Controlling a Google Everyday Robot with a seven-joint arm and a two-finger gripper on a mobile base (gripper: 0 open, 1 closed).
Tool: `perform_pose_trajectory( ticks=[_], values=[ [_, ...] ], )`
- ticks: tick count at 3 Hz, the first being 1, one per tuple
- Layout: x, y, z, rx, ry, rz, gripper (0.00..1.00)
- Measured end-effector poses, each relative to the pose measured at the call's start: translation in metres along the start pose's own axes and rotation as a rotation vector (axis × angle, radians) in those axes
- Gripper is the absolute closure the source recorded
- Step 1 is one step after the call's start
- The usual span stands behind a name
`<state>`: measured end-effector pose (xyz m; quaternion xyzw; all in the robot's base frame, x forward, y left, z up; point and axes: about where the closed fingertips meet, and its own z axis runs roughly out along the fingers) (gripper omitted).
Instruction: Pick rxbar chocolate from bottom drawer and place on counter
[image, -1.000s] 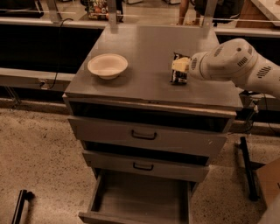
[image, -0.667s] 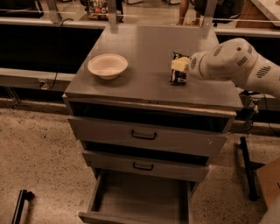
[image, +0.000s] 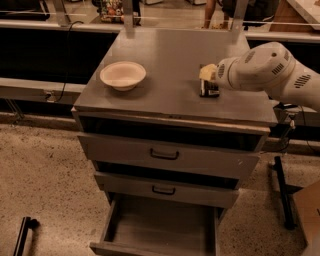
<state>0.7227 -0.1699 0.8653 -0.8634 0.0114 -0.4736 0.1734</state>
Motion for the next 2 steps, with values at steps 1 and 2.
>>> perform_pose_trajectory(
  ticks=[1, 2],
  values=[
    [0.0021, -0.0037, -0.0031, 0.01, 0.004, -0.002, 0.0],
    [0.0059, -0.0131, -0.0123, 0.037, 0.006, -0.026, 0.0]
  ],
)
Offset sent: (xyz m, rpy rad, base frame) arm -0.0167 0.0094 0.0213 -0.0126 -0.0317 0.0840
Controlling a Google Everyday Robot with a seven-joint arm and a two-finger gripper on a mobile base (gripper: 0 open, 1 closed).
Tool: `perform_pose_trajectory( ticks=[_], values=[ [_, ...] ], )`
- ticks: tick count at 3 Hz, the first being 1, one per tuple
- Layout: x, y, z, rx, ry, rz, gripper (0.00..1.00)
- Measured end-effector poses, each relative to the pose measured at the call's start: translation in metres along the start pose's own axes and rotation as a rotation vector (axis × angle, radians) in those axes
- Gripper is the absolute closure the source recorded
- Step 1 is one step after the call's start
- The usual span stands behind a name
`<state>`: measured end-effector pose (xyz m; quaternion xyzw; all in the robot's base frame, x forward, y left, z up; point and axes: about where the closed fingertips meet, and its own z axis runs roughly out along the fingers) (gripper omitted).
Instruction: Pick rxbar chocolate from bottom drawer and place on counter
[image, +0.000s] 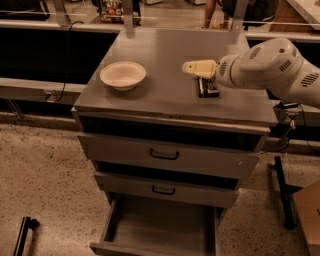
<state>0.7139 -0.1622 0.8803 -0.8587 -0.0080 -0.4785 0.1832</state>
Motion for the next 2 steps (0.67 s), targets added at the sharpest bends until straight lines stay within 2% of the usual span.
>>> perform_pose_trajectory(
  ticks=[1, 2],
  values=[
    [0.006, -0.005, -0.01, 0.038, 0.005, -0.001, 0.0],
    [0.02, -0.004, -0.037, 0.075, 0.05, 0.005, 0.0]
  ],
)
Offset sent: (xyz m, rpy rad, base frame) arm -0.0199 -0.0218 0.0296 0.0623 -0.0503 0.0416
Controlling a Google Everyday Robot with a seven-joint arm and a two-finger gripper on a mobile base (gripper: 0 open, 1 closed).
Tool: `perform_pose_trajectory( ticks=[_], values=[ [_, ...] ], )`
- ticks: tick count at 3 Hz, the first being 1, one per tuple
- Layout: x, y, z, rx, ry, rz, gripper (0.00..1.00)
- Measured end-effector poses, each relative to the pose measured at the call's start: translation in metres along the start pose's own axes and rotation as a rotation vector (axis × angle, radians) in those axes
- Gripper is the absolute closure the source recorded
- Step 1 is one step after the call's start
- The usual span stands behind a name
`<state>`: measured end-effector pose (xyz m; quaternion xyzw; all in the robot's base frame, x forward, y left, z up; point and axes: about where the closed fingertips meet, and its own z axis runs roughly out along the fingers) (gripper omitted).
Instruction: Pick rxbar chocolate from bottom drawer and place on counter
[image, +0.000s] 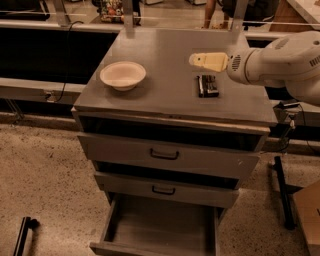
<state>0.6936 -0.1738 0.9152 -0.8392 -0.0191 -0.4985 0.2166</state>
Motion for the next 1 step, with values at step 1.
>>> perform_pose_trajectory(
  ticks=[1],
  values=[
    [0.0002, 0.0005, -0.0008, 0.0, 0.001, 0.0, 0.0]
  ],
)
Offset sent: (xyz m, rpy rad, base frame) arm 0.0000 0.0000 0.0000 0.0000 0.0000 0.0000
